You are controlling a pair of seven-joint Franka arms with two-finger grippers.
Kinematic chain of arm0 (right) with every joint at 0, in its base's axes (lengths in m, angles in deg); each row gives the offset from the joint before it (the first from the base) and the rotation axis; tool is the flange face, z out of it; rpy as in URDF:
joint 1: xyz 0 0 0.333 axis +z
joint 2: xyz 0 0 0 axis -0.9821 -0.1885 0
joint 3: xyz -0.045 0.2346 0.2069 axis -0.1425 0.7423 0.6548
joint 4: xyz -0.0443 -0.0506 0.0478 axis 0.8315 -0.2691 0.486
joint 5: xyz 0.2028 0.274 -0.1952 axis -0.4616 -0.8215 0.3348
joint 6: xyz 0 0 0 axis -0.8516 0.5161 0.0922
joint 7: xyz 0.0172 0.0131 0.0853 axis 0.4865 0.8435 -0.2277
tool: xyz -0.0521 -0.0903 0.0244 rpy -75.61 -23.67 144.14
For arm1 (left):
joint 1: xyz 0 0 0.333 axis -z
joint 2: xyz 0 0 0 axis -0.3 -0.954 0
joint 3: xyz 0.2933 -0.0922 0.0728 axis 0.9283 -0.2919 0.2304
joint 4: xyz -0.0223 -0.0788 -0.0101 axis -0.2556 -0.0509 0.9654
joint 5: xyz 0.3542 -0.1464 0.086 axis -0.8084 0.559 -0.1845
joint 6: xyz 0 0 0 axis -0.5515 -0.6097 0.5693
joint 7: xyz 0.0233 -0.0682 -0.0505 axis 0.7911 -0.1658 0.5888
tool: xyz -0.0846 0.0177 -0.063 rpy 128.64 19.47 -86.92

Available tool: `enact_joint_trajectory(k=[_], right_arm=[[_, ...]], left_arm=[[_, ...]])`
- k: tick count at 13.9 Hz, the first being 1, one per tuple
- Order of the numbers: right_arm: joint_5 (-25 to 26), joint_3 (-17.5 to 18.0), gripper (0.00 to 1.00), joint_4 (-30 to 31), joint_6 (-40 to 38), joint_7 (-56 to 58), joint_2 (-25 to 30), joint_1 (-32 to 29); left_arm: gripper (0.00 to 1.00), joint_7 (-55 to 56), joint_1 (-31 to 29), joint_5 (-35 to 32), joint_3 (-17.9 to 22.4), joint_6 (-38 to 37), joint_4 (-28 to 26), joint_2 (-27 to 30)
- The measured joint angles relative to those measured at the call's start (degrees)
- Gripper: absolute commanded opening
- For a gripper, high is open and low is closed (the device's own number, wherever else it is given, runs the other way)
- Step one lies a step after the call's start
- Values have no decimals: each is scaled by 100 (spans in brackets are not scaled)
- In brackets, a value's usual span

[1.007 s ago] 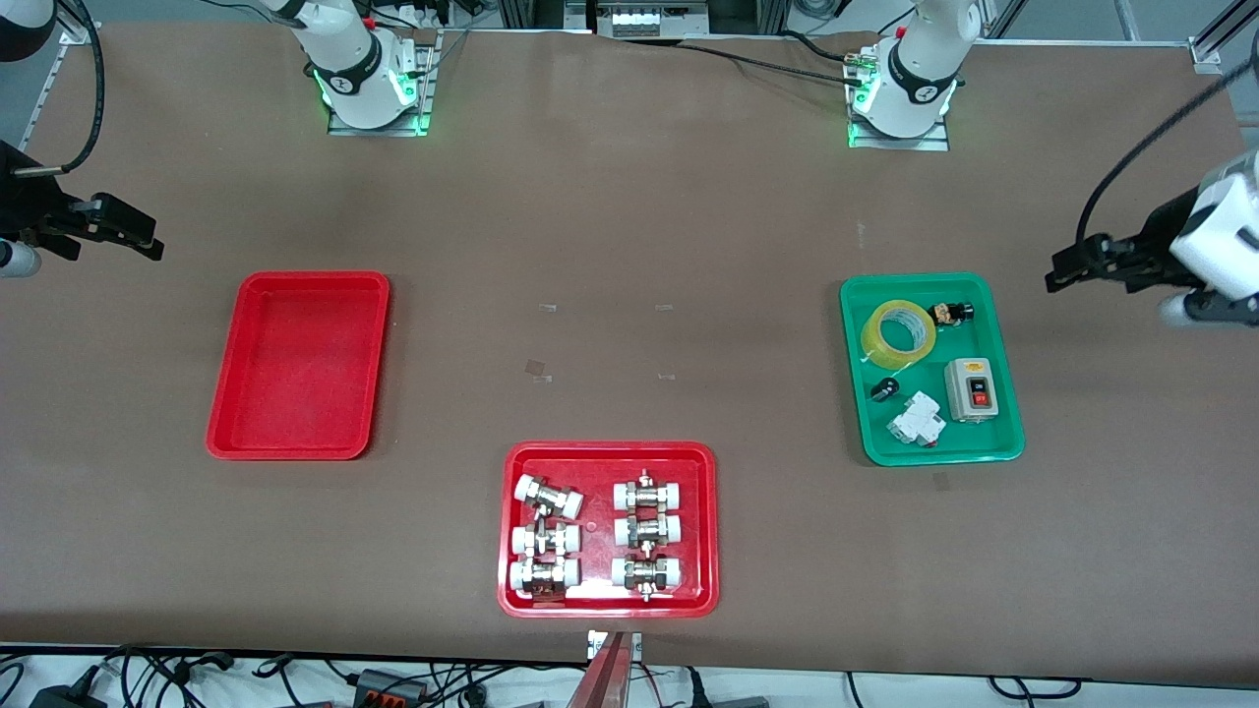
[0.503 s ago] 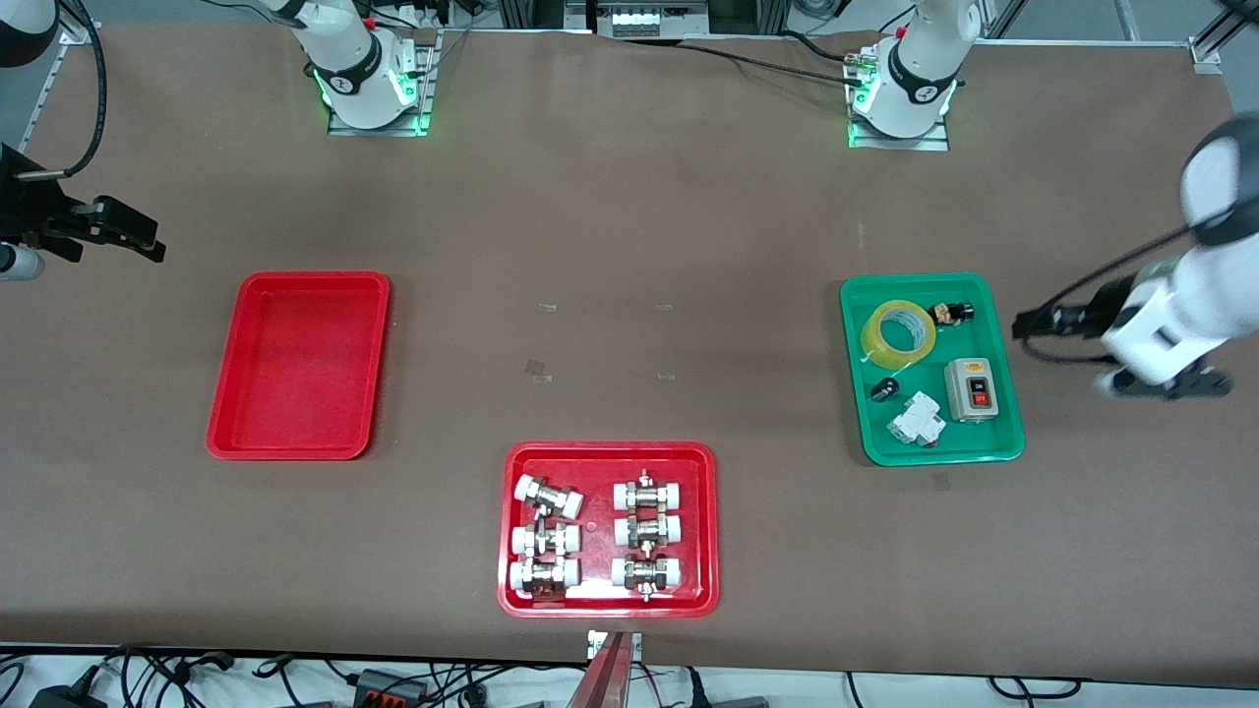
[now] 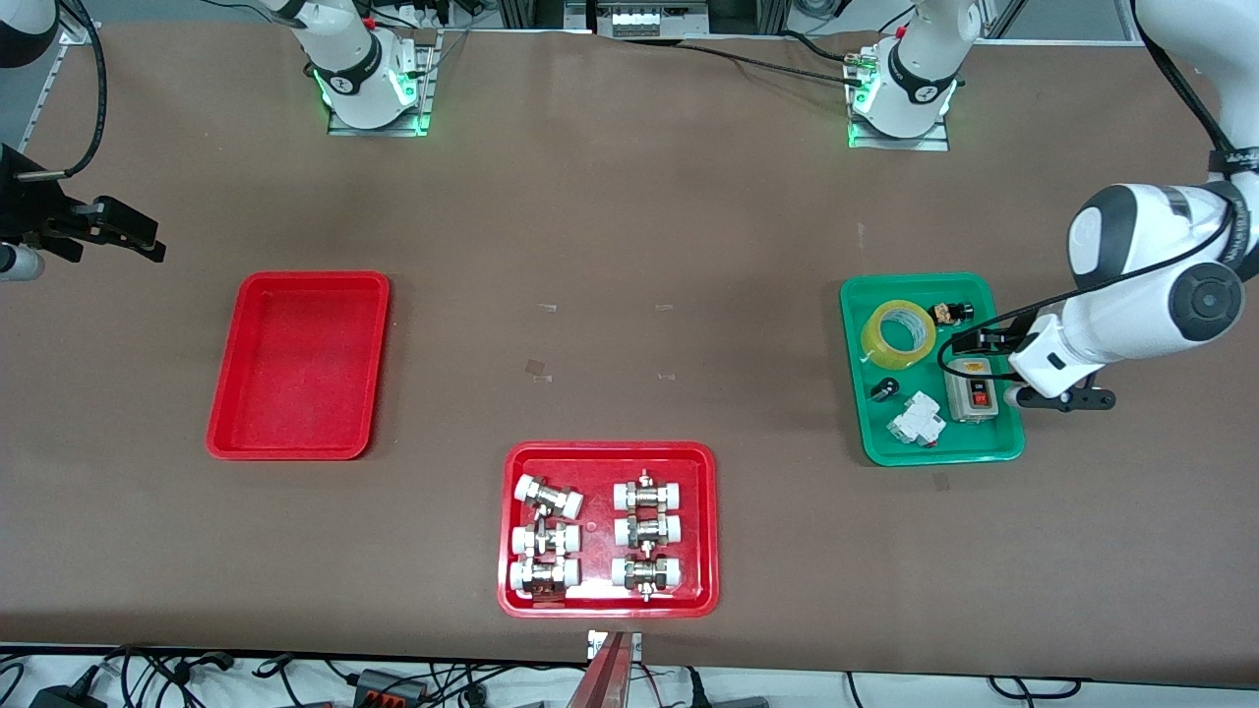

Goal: Left arm passes tape to right arm into tray
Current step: 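Lower the left gripper over the yellow tape roll in the green tray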

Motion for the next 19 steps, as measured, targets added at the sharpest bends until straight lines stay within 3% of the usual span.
enact_joint_trajectory(k=[8,11,16,19], right_arm=[[0,-1,100,4,-9,0,-48,-33],[0,-1,100,4,-9,0,-49,-38],[0,-1,100,4,-10,0,-49,-39],[0,-1,100,4,-10,0,-49,-44]], left_arm=[[100,0,-11,-1,4,61,-219,212],[100,0,-20,-1,8,418,-484,234],[100,130,-16,-2,5,1515,-1524,331],[100,152,-16,-2,6,1636,-1806,315]])
